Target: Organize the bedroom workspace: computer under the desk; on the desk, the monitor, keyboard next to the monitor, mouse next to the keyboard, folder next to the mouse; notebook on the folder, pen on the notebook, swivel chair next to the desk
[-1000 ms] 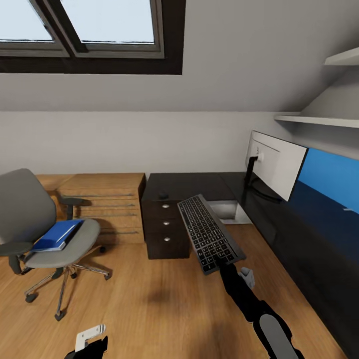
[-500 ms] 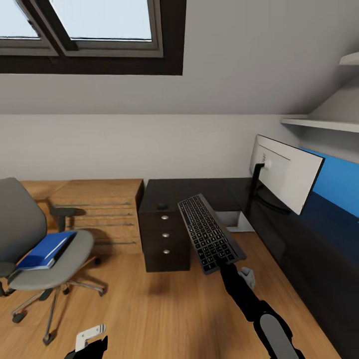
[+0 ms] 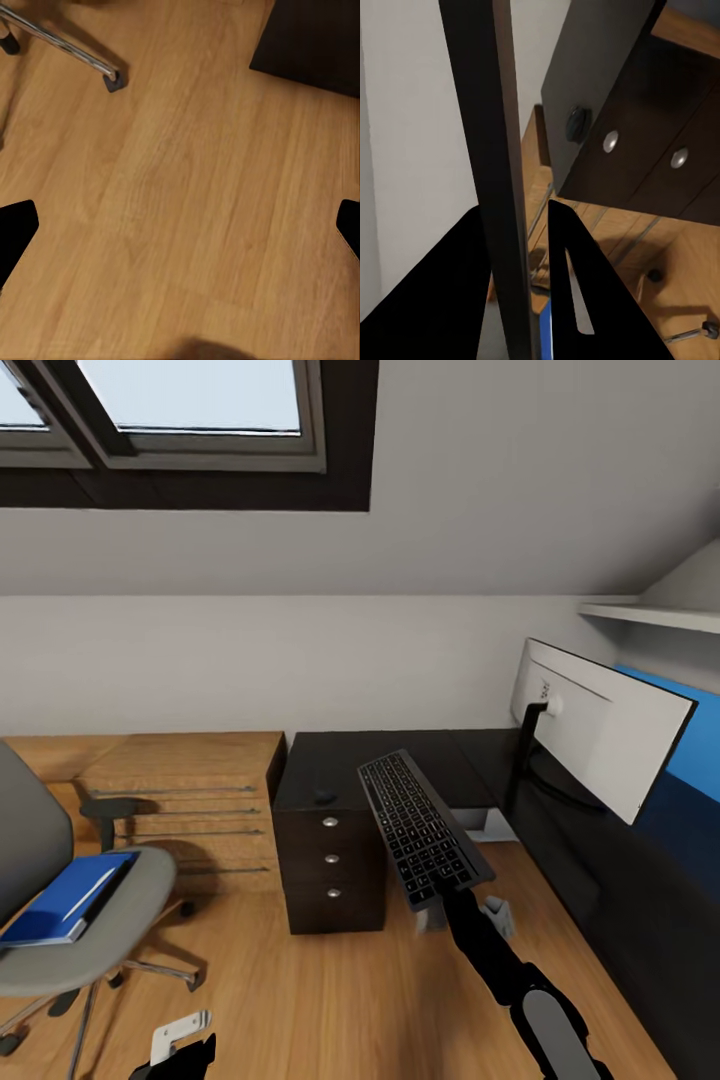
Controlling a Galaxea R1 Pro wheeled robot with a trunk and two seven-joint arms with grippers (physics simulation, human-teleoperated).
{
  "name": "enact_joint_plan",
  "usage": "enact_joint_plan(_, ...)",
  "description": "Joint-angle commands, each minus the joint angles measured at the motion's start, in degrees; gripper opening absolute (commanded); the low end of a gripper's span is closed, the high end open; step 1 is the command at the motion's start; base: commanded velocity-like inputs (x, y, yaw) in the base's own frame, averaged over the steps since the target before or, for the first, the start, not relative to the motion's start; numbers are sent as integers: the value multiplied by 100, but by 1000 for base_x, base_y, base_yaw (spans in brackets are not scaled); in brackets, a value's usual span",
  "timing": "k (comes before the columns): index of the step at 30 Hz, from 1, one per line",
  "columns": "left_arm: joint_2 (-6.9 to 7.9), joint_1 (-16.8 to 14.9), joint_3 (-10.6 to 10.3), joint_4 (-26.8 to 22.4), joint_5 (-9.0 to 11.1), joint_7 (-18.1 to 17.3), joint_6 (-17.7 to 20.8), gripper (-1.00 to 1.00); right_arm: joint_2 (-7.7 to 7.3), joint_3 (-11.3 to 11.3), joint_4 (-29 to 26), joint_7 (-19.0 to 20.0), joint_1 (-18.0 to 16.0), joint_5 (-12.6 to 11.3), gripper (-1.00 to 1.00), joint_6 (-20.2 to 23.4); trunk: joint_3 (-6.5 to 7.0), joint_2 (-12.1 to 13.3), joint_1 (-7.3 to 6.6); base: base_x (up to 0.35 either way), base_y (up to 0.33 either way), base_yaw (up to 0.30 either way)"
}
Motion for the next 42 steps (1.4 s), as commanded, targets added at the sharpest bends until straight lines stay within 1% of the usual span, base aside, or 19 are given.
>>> enact_joint_plan(1,3,-1,-7,-11,57,20,29,100,-7,-3,-5,-20,-4,-54,-100,14,-6,-4,4,322,95,0)
enact_joint_plan(7,4,-1,-4,-11,66,13,2,100,-2,-8,25,-15,-4,-61,-100,24,-6,-4,4,322,115,0)
enact_joint_plan(8,4,-1,-4,-16,71,3,-85,100,7,-5,33,-14,-4,-68,-100,26,-6,-4,4,322,128,0)
enact_joint_plan(9,4,-1,-8,-23,75,-5,-287,100,19,-3,41,-13,-4,-162,-100,24,-6,-4,4,322,130,0)
enact_joint_plan(10,4,-1,-9,-24,75,-6,-332,100,20,-1,44,-13,-4,-216,-100,24,-6,-4,4,322,131,0)
enact_joint_plan(14,11,-1,-11,-62,77,-160,-468,100,35,26,138,-19,-4,-756,-100,17,-6,-4,4,322,132,0)
enact_joint_plan(16,25,-1,-8,-88,76,-538,-491,100,41,37,323,-21,-4,-1162,-100,20,-6,-4,4,322,134,0)
enact_joint_plan(17,28,-1,-7,-92,75,-657,-493,100,42,38,369,-21,-4,-1251,-100,20,-6,-4,4,322,134,0)
enact_joint_plan(19,35,-1,-5,-101,65,-1135,-484,100,44,30,508,-21,-4,-1599,-100,16,-6,-4,4,322,135,0)
enact_joint_plan(22,39,-1,-4,-104,64,-1368,-481,100,44,-44,597,-21,-4,-1799,-100,0,-6,-4,4,322,135,0)
enact_joint_plan(24,39,29,-4,-115,66,-1397,-481,100,48,-80,754,-21,-5,-1822,-100,-73,-6,-4,4,322,135,0)
enact_joint_plan(25,39,97,-4,-129,67,-1412,-481,100,48,-100,1005,-14,-12,-1838,-100,-503,-6,-4,4,322,135,0)
enact_joint_plan(27,39,109,-4,-132,68,-1414,-481,100,47,-103,1066,-13,-17,-1841,-100,-801,-6,-4,4,322,135,0)
enact_joint_plan(29,39,119,-4,-131,68,-1416,-475,100,49,-98,1117,-8,-18,-1824,-100,-1241,-6,-4,4,322,108,0)
enact_joint_plan(31,39,121,-2,-128,67,-1417,-473,100,58,-92,1127,-6,-20,-1812,-100,-1312,-6,-4,4,315,50,0)
enact_joint_plan(32,38,121,-2,-127,60,-1409,-455,100,128,-84,1146,-8,-21,-1790,-100,-1446,-6,-4,4,166,15,0)
enact_joint_plan(34,32,122,-1,-123,55,-1399,-443,100,172,-82,1245,-11,-27,-1756,-100,-1588,-6,-4,4,87,8,0)
enact_joint_plan(35,27,120,-2,-120,53,-1395,-436,100,187,-81,1378,-11,-40,-1681,-100,-1685,-6,-4,4,35,3,0)
enact_joint_plan(42,30,121,5,-117,58,-1384,-420,100,210,-81,1744,-20,-71,-1431,-100,-1797,-6,-4,4,93,1,0)
